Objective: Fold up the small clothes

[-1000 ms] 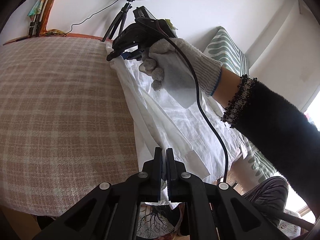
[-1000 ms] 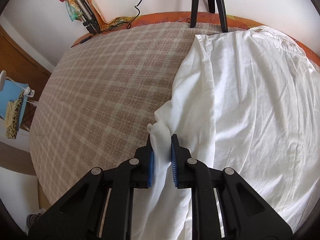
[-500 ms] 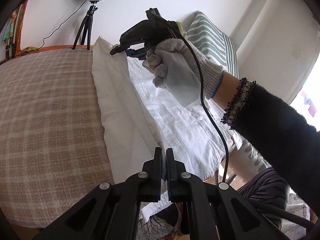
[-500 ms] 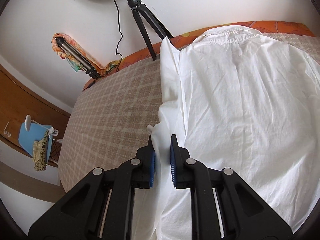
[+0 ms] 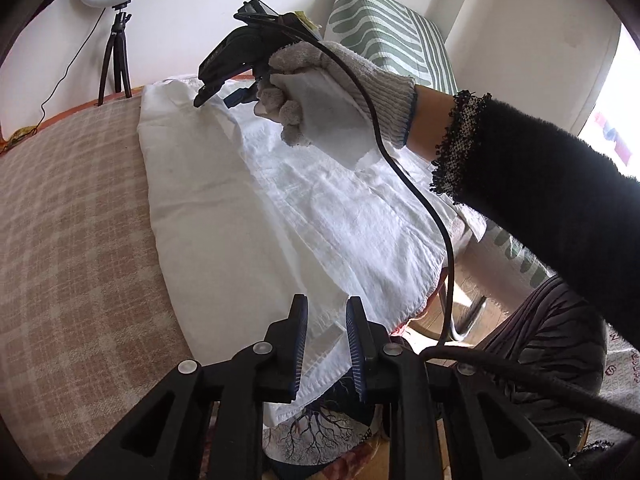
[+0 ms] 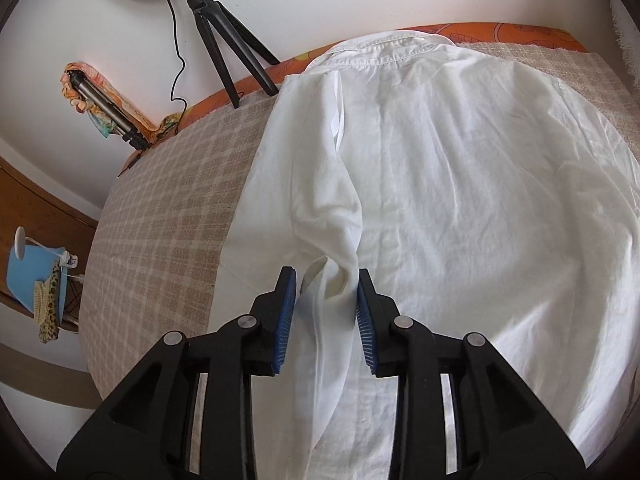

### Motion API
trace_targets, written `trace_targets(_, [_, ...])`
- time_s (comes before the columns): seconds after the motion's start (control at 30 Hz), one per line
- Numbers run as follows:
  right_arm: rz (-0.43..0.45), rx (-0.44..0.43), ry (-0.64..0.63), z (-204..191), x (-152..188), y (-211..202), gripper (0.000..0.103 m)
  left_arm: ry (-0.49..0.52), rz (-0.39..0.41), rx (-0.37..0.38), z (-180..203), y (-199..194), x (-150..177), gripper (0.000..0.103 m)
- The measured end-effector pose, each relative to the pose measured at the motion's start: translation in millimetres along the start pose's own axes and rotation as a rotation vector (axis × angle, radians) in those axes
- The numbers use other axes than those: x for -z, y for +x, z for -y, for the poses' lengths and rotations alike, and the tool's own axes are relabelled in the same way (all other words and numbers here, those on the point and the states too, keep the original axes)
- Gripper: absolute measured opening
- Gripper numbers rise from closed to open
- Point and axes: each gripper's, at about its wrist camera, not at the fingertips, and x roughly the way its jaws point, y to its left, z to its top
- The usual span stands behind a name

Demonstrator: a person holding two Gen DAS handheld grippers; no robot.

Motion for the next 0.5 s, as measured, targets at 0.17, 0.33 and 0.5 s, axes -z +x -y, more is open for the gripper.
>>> trace_targets(0.17, [0.058, -0.013, 0.014, 2.4, 19.7, -47.6, 0.038, 0.028, 0.003, -0.045, -6.5, -18.7, 16.2, 0.019])
trace_targets(0.33, [0.121, -0.026, -0.011, -3.0, 58.0, -104.5, 0.038, 0.026, 0.017, -0.094, -19.1, -34.8, 28.4, 0.019])
trace_targets(0.5, [0.186, -0.018, -0.030, -2.2, 102.7, -152.8, 0.038, 0.015, 0.034, -0.143, -30.9, -42.6, 30.2, 0.019])
